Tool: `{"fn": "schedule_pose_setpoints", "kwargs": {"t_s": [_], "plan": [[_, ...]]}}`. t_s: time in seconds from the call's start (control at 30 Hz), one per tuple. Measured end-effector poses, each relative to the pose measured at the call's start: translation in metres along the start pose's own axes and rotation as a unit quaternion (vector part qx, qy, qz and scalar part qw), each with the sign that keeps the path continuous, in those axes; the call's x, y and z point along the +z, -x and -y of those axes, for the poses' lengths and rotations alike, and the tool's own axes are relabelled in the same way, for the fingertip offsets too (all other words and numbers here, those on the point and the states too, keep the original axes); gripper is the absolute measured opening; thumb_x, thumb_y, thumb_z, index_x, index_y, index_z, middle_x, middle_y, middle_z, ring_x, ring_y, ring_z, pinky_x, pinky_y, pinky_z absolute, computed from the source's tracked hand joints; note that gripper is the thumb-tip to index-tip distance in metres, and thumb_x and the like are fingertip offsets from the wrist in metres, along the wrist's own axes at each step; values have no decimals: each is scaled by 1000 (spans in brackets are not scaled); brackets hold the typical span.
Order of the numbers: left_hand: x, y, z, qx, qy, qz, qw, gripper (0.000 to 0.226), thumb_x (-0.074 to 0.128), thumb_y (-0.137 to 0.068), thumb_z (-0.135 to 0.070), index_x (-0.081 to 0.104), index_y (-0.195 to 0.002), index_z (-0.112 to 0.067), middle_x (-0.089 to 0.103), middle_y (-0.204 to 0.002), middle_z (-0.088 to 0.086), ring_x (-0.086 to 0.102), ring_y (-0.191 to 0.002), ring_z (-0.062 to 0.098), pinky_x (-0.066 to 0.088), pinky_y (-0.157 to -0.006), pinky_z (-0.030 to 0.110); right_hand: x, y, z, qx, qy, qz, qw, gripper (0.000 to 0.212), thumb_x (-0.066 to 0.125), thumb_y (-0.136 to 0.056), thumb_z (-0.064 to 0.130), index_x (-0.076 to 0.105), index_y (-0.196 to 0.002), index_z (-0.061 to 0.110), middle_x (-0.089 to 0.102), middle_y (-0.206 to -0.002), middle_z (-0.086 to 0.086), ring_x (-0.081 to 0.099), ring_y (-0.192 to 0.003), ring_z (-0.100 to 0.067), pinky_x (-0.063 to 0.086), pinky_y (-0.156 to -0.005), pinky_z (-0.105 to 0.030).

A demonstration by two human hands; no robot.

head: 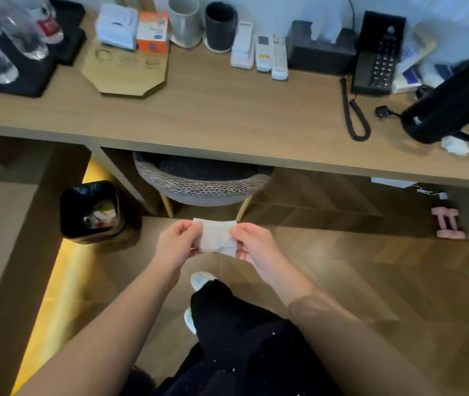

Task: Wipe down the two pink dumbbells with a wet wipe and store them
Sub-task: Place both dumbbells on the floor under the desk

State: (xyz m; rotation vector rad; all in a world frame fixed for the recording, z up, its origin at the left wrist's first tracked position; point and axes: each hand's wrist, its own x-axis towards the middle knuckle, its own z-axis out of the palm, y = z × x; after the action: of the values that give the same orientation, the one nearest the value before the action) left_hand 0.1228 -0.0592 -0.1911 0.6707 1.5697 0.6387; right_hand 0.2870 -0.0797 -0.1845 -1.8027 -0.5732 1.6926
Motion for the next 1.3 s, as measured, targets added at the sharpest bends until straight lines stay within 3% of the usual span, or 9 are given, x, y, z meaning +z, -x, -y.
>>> {"fn": "schedule_pose_setpoints", "kwargs": {"t_s": [0.2,0.4,0.53,0.67,0.8,0.97,1.07,1.13,1.3], "plan": [[-109,-65,-22,-9,-9,-42,999,17,58,-100,-23,68,-101,-9,67,-97,9,65,-90,21,58,-72,30,118,-45,32,-18,59,42,997,14,59,-96,16,69,-90,9,63,-79,-6,59,-76,-17,55,-79,-37],[-225,-127,-41,-37,-22,-82,996,21,58,-100,-24,65,-93,-6,63,-92,13,62,-84,24,54,-65,27,244,-92,64,-5,100,64,993,17,57,-96,12,65,-81,13,51,-62,-2,47,-57,-11,41,-51,-15],[-290,-162,-54,-71,-17,-89,993,16,59,-100,-26,68,-96,-14,67,-93,6,67,-77,15,54,-53,19,314,-113,85,4,137,63,988,15,56,-97,12,69,-95,5,51,-65,-3,46,-55,-12,41,-51,-18],[-350,-199,-59,-70,-56,-72,993,19,58,-101,-30,66,-108,-15,64,-103,6,66,-92,17,54,-61,21,381,-137,84,40,136,36,989,21,56,-98,15,68,-112,5,57,-74,-3,51,-63,-10,42,-48,-15],[-412,-232,-57,-89,-86,-29,992,11,57,-101,-22,64,-96,-15,64,-106,10,64,-102,24,58,-72,28,452,-157,66,56,93,-12,994,12,59,-96,11,68,-90,6,57,-73,-5,53,-67,-16,42,-46,-16],[-477,-279,-66,-97,-203,15,974,13,56,-99,-12,64,-106,-5,64,-113,22,64,-107,37,56,-93,47,536,-181,44,125,39,-97,987,23,63,-94,15,62,-73,23,58,-79,-1,60,-82,-17,50,-54,-19],[-497,-299,-56,-108,-224,42,968,14,58,-98,-12,63,-110,-7,63,-114,18,63,-108,36,56,-95,48,560,-192,28,132,33,-95,986,19,65,-91,10,63,-75,20,60,-75,0,61,-62,-10,49,-48,-18],[-500,-317,-43,-113,-222,42,968,15,59,-96,-7,65,-110,-5,63,-113,18,63,-105,35,57,-90,43,567,-205,13,124,21,-99,987,8,66,-89,7,66,-95,12,61,-81,-1,60,-65,-13,54,-59,-25],[-490,-375,5,-108,-207,48,971,12,59,-94,0,67,-93,-10,64,-101,16,63,-93,29,54,-85,40,576,-268,-45,124,2,-130,984,30,64,-90,5,64,-119,0,66,-111,-19,60,-93,-27,53,-95,-45]]}}
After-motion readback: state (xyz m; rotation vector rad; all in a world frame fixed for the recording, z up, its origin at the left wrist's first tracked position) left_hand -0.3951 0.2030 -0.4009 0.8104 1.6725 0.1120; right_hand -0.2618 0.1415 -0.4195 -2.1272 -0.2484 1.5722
